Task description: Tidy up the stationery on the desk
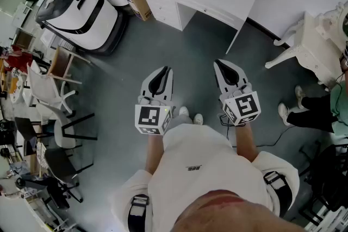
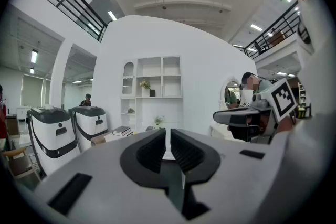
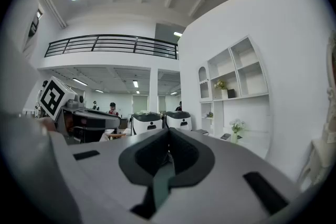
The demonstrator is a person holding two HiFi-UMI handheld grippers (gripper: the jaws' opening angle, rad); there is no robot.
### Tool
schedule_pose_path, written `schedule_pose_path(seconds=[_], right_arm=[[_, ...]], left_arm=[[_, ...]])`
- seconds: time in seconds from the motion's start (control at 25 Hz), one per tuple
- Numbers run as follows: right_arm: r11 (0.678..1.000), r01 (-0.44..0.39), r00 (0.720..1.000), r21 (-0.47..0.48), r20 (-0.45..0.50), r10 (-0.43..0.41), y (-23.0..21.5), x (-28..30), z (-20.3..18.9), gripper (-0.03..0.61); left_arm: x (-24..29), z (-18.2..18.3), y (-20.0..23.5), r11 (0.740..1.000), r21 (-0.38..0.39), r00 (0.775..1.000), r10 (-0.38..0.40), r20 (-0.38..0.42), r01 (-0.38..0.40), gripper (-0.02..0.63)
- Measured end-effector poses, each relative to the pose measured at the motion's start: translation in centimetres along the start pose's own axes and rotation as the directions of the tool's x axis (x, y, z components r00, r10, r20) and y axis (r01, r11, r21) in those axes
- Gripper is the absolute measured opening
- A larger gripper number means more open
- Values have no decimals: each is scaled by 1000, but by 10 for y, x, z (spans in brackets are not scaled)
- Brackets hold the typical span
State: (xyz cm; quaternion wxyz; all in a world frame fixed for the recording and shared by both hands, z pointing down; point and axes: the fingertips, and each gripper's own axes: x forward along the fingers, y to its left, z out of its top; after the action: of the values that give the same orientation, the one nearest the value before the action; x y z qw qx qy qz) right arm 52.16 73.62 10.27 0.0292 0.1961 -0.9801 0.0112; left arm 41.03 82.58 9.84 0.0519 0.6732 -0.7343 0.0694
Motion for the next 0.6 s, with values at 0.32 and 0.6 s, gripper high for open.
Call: schedule_pose_path(seconds=[0.32, 0.6], right_arm=[[1000, -15, 1000, 19, 0, 15, 4, -1, -7, -3], [1000, -15, 1000, -10, -17, 15, 2, 25, -12, 1]], left_arm=[[-1, -7, -17, 999, 18, 999, -47, -4, 47, 0], [10, -11, -2, 999, 1, 999, -50, 7, 50, 0]])
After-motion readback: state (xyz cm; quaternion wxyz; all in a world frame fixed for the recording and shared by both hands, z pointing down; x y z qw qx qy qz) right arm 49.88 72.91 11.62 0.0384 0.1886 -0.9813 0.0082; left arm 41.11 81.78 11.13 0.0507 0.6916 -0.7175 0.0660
